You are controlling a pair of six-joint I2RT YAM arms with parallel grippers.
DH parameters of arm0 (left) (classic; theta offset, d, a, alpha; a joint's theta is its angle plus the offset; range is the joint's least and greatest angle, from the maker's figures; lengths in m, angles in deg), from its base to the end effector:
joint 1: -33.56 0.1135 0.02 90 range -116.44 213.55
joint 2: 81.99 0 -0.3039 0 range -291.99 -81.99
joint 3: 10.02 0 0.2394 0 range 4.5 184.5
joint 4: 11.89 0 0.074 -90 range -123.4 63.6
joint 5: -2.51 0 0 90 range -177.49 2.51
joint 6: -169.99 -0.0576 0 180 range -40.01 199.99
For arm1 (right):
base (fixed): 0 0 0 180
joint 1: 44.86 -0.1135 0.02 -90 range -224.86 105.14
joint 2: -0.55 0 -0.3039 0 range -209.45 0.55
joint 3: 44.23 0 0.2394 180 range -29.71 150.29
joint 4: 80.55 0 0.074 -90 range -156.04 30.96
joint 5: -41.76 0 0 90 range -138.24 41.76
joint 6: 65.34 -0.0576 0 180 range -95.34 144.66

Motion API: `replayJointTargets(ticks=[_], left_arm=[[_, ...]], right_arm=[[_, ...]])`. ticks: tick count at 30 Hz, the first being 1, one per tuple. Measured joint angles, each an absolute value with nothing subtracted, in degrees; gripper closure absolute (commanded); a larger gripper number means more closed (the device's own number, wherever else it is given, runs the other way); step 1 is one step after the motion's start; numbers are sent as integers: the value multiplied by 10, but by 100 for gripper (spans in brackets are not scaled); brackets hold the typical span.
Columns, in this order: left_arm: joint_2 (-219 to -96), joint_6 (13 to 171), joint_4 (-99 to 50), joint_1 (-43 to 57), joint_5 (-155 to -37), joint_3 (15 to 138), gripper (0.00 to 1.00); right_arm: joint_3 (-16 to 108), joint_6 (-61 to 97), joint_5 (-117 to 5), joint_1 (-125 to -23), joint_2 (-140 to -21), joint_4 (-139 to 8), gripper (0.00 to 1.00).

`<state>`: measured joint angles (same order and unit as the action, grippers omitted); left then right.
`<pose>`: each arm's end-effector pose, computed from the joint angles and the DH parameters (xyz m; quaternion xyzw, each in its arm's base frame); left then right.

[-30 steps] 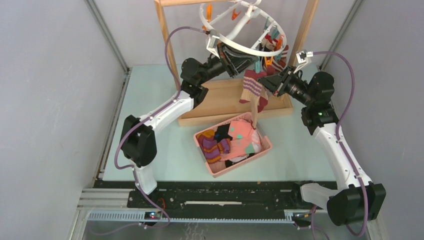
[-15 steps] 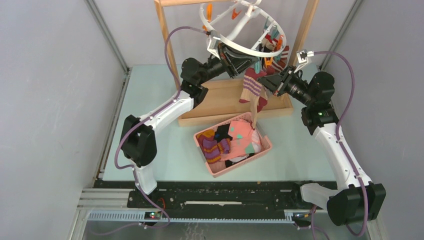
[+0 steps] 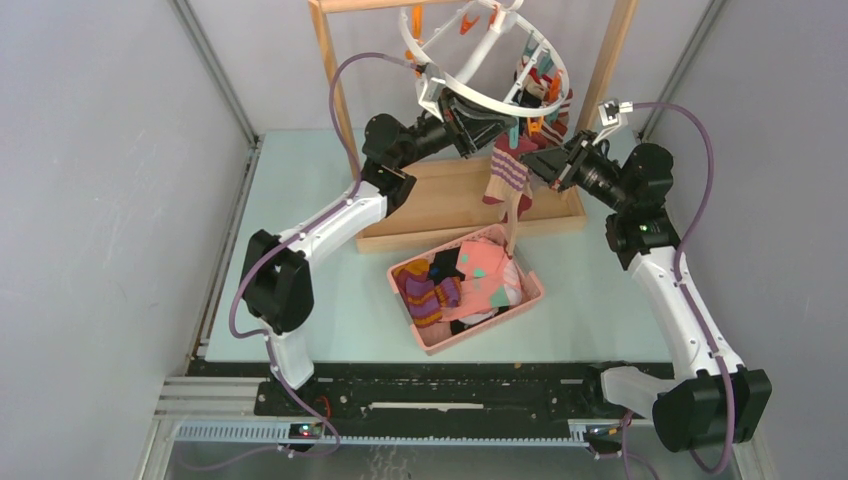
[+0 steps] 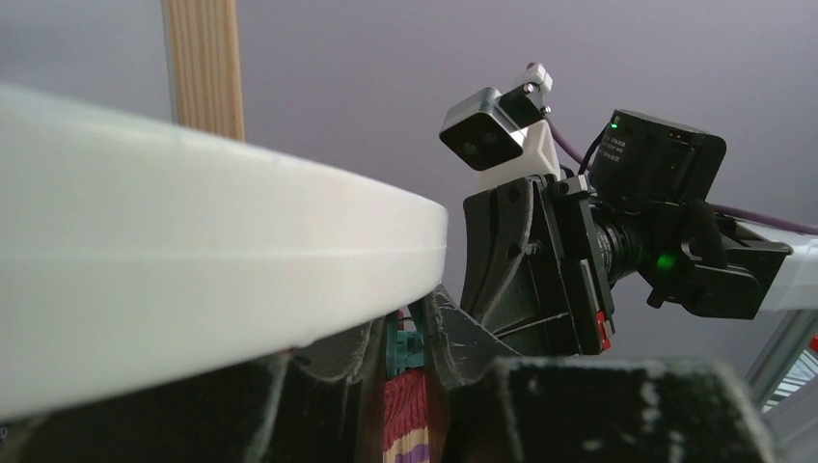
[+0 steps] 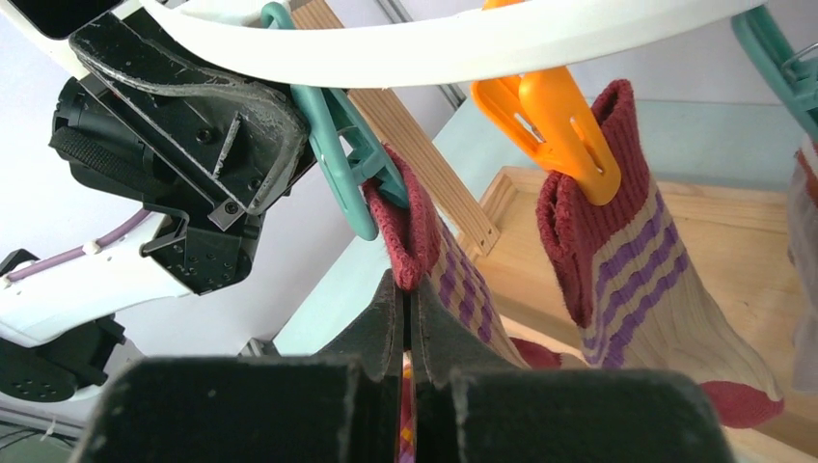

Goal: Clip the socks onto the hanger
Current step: Clamp the sock onto the hanger.

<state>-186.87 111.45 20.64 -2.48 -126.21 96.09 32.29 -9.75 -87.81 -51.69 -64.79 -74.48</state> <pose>0.3316 -0.2858 0.4784 0.3099 0.4326 -0.5922 0.6051 0.2399 0.0657 0.4466 -0.0912 0.6763 0.4583 0.5694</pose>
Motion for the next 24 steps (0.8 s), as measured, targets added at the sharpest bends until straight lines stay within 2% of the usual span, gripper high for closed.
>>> replayJointTargets(ticks=[15, 24], left_arm=[[-1869, 1115, 207, -22, -1274, 961, 93], [-1869, 1120, 212, -22, -1274, 961, 59]], right_arm=[[325, -105, -894, -509, -647, -762, 100], [326, -103, -895, -509, -647, -761, 100]])
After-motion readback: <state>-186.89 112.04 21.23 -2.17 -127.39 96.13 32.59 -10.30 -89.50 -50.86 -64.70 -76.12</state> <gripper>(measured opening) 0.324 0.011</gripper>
